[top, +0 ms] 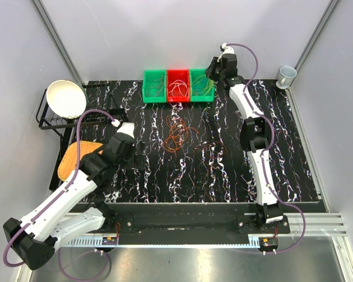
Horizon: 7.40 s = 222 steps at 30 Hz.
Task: Untangle the cables
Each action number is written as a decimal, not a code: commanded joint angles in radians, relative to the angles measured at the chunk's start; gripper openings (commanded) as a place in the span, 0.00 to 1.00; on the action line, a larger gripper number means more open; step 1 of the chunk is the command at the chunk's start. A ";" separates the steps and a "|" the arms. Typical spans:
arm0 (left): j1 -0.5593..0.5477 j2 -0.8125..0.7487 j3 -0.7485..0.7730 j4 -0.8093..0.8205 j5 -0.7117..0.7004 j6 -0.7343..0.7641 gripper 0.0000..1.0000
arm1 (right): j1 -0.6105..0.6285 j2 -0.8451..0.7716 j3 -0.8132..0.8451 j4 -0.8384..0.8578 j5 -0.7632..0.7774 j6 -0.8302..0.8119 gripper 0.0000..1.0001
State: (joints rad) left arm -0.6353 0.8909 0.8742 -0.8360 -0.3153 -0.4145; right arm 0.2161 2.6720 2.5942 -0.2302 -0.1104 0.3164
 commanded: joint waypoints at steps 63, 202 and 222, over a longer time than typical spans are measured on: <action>-0.072 0.209 0.114 0.299 -0.037 -0.100 0.94 | 0.043 -1.423 -1.826 0.140 -0.038 0.279 0.75; 0.014 0.278 0.552 0.354 0.168 -0.271 0.00 | 0.608 -1.232 -1.659 0.531 -0.350 0.112 0.79; 0.057 0.252 0.542 0.339 0.189 -0.316 0.00 | 0.654 -1.203 -1.628 0.509 -0.129 0.032 0.74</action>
State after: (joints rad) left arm -0.5850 1.1595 1.3987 -0.5297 -0.1352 -0.7132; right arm 0.8577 1.4666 0.9203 0.2550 -0.2802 0.3782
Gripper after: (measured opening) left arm 0.012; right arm 0.748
